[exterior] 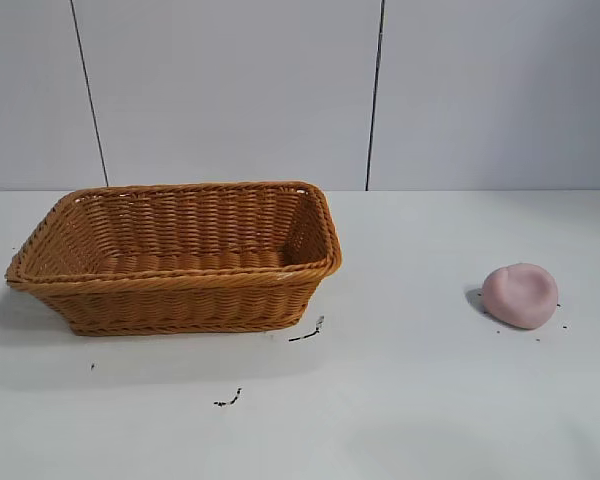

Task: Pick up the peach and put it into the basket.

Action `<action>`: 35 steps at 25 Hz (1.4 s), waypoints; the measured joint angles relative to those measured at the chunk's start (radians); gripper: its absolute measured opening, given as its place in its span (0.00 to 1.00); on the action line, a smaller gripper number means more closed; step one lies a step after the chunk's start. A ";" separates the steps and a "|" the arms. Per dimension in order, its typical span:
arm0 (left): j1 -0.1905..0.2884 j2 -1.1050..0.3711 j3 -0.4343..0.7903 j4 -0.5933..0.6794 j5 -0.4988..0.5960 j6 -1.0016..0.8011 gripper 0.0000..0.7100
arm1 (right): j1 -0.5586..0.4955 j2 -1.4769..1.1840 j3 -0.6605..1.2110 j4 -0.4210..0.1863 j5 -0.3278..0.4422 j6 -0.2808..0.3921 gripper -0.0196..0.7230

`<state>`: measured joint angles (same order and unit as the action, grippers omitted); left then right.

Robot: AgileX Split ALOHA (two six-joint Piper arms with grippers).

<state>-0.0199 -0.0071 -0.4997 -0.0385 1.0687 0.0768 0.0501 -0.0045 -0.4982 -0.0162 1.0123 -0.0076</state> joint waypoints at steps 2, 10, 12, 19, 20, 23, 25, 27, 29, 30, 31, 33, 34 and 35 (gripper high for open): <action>0.000 0.000 0.000 0.000 0.000 0.000 0.97 | 0.000 0.000 0.000 0.000 0.000 0.000 0.95; 0.000 0.000 0.000 0.000 0.000 0.000 0.97 | 0.000 0.041 -0.019 -0.025 0.002 0.008 0.95; 0.000 0.000 0.000 0.000 0.000 0.000 0.97 | 0.000 0.124 -0.057 -0.030 0.001 0.008 0.95; 0.000 0.000 0.000 0.000 0.000 0.000 0.97 | 0.000 0.598 -0.241 -0.045 -0.023 0.008 0.95; 0.000 0.000 0.000 0.000 0.000 0.000 0.97 | 0.000 0.675 -0.266 -0.045 -0.029 0.008 0.95; 0.000 0.000 0.000 0.000 0.000 0.000 0.97 | 0.000 0.892 -0.361 -0.045 -0.042 0.008 0.95; 0.000 0.000 0.000 0.000 0.000 0.000 0.97 | 0.000 1.045 -0.420 -0.045 -0.059 0.008 0.95; 0.000 0.000 0.000 0.000 0.000 0.000 0.97 | 0.000 1.183 -0.480 -0.042 -0.077 0.000 0.95; 0.000 0.000 0.000 0.000 0.000 0.000 0.97 | 0.000 1.319 -0.554 -0.042 -0.090 0.000 0.95; 0.000 0.000 0.000 0.000 0.000 0.000 0.97 | 0.000 1.371 -0.594 -0.042 -0.091 0.000 0.95; 0.000 0.000 0.000 0.000 0.000 0.000 0.97 | 0.000 1.432 -0.626 -0.042 -0.091 0.000 0.95; 0.000 0.000 0.000 0.000 0.000 0.000 0.97 | 0.000 1.533 -0.704 -0.042 -0.091 0.000 0.95; 0.000 0.000 0.000 0.000 0.000 0.000 0.97 | 0.000 1.583 -0.741 -0.041 -0.092 -0.001 0.95; 0.000 0.000 0.000 0.000 0.000 0.000 0.97 | 0.004 1.627 -0.770 -0.041 -0.091 -0.001 0.95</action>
<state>-0.0199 -0.0071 -0.4997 -0.0385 1.0687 0.0768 0.0536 1.6225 -1.2683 -0.0570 0.9215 -0.0088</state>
